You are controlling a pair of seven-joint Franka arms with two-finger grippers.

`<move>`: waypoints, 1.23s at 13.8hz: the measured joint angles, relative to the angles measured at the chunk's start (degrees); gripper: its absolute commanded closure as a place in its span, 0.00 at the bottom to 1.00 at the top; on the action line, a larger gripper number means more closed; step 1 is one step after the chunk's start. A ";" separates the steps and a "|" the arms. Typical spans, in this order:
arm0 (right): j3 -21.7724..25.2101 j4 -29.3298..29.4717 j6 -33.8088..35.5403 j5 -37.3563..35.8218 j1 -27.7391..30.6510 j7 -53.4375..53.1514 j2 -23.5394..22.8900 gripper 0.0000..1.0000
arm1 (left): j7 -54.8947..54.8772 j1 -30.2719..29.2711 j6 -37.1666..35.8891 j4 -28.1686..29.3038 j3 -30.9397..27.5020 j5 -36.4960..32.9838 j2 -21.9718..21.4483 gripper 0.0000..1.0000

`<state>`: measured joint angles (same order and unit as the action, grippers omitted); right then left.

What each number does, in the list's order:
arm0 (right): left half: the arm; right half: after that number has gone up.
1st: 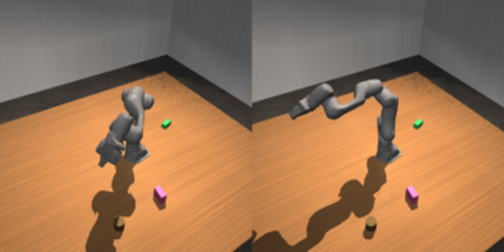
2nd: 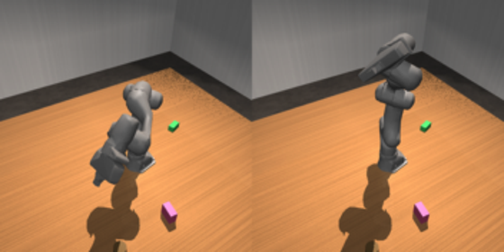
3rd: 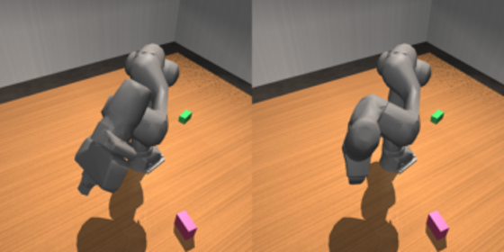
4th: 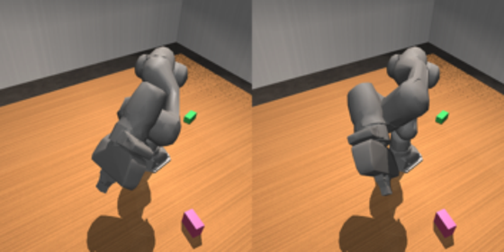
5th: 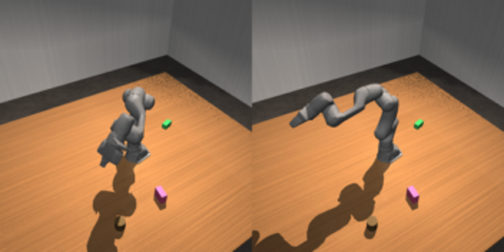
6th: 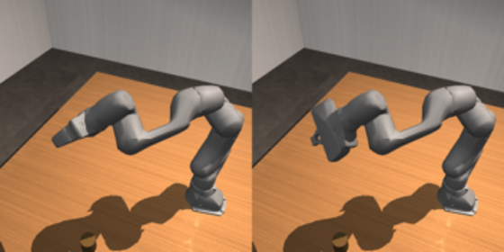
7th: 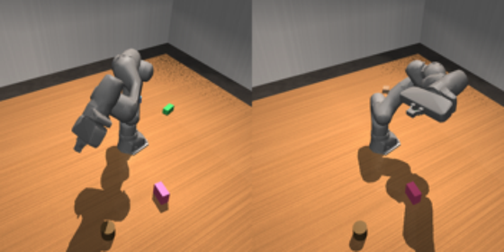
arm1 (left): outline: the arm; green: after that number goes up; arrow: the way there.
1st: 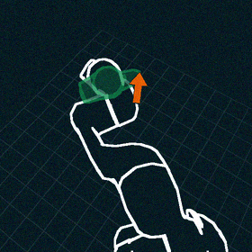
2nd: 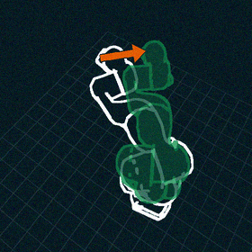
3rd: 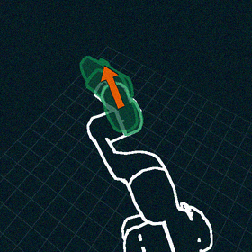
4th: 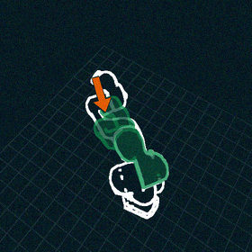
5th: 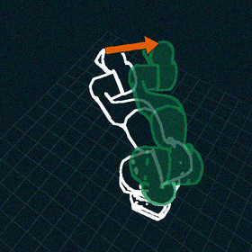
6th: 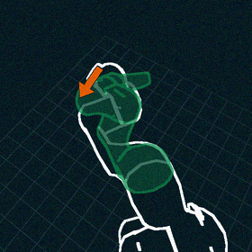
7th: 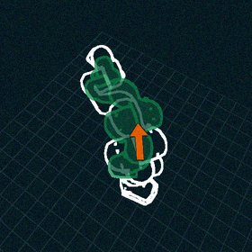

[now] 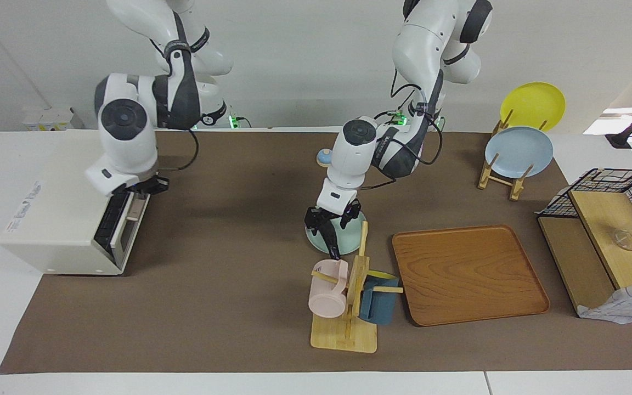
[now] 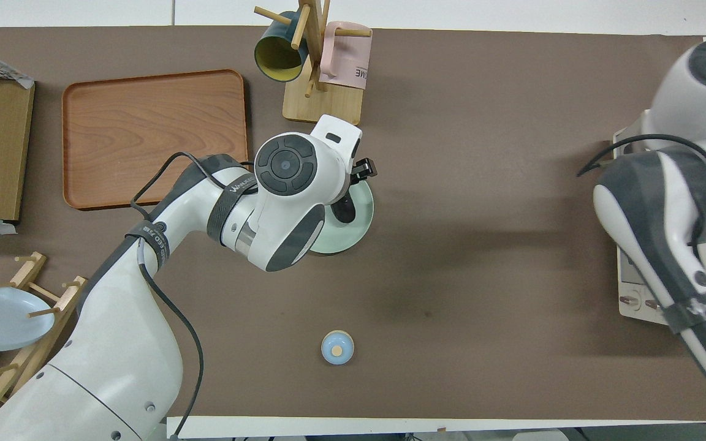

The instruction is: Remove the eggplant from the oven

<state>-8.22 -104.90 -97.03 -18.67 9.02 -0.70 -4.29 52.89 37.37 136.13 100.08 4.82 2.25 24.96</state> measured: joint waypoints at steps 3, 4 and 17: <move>0.17 1.78 -0.10 10.01 2.42 1.04 3.60 0.00 | 0.28 1.33 1.68 0.69 -0.08 -0.06 1.40 0.06; 0.22 2.85 0.30 12.01 2.69 1.04 5.19 0.00 | 0.32 1.38 1.85 0.77 -0.17 -0.26 1.81 0.06; 13.06 15.28 15.87 13.96 -4.96 3.78 6.10 0.00 | 2.40 2.22 -6.64 0.72 -4.95 -3.17 2.33 1.00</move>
<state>4.85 -89.62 -81.15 -4.71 4.06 3.08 1.81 55.29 39.59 129.49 100.80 -0.14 -0.91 27.29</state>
